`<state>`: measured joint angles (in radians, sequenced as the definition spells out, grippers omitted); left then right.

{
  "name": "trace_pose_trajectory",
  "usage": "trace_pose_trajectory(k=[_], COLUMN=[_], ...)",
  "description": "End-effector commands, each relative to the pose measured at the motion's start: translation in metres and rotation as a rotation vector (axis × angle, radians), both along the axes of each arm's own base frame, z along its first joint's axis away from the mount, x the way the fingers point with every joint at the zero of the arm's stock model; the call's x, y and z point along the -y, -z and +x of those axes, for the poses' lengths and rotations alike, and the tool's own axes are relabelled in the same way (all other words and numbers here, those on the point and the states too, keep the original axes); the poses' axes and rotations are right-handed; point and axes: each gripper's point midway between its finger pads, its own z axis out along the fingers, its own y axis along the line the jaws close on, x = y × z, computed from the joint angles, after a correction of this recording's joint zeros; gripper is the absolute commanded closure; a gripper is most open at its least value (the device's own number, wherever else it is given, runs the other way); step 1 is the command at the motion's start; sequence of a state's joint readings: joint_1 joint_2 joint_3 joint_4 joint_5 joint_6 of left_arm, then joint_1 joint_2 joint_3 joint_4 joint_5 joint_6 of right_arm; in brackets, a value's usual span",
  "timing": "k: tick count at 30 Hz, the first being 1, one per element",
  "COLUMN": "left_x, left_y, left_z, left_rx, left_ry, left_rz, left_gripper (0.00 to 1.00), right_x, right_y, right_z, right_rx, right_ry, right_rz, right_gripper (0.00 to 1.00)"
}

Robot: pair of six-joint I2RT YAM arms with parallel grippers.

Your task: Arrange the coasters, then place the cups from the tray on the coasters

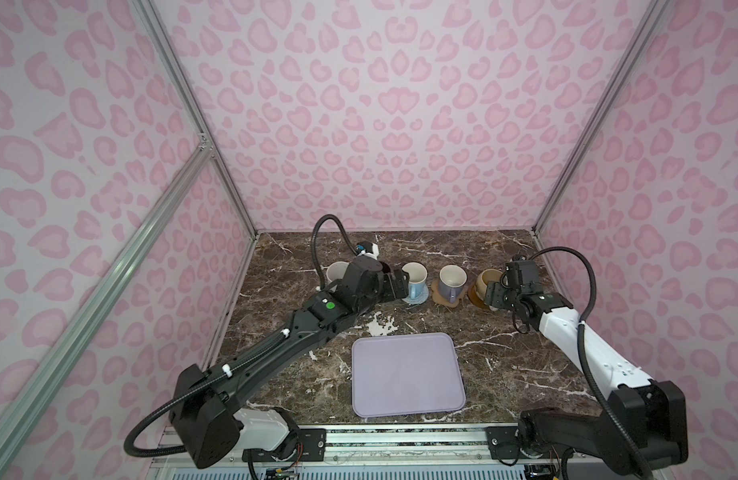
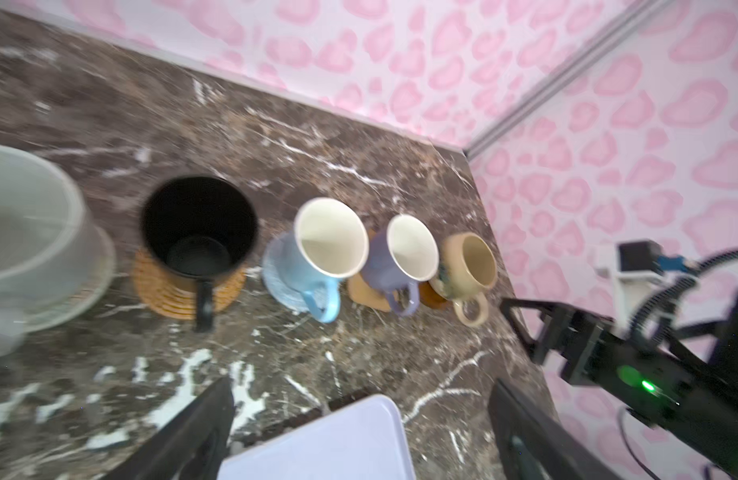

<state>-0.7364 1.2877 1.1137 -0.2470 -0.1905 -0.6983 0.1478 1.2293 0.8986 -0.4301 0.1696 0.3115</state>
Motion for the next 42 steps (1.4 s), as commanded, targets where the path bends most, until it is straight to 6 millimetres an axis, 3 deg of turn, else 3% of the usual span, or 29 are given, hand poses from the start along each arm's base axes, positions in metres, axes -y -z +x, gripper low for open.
trace_pose_trajectory(k=[1,8,12,14,17,21,29,34,37,42], left_x=[-0.071,-0.185,-0.228,-0.253,-0.274,-0.287,-0.306,-0.29,-0.294,-0.29], left_y=[-0.008,0.006,0.039,0.05,0.059,0.084,0.12,0.122,0.125,0.143], left_z=[0.005,-0.013,-0.013,-0.015,-0.011,-0.004,0.01,0.031,0.043,0.062], left_rx=[0.132,0.314,0.305,0.287,0.309,0.287,0.284,0.356,0.33,0.31], left_ry=[-0.23,-0.556,-0.63,-0.714,-0.762,-0.748,-0.71,-0.572,-0.569,-0.511], left_rz=[0.178,0.384,0.411,0.47,0.542,0.546,0.499,0.456,0.472,0.468], left_gripper=[0.03,0.03,0.03,0.03,0.02,0.0,0.03,0.03,0.03,0.03], right_x=[0.002,0.016,0.042,0.058,0.074,0.076,0.061,0.047,0.043,0.042], right_y=[-0.028,-0.046,-0.031,-0.019,-0.008,0.002,0.018,0.036,0.039,0.06], right_z=[0.006,0.005,0.005,0.002,-0.002,0.0,0.012,0.022,0.029,0.036], right_rx=[0.156,0.338,0.34,0.352,0.398,0.384,0.447,0.489,0.504,0.486], right_ry=[0.019,0.05,0.14,0.184,0.22,0.173,0.064,0.011,-0.011,-0.024], right_rz=[0.018,-0.006,0.013,0.013,0.004,-0.082,-0.21,-0.179,-0.191,-0.185], right_gripper=[0.12,0.16,0.18,0.19,0.22,0.23,0.22,0.22,0.21,0.21])
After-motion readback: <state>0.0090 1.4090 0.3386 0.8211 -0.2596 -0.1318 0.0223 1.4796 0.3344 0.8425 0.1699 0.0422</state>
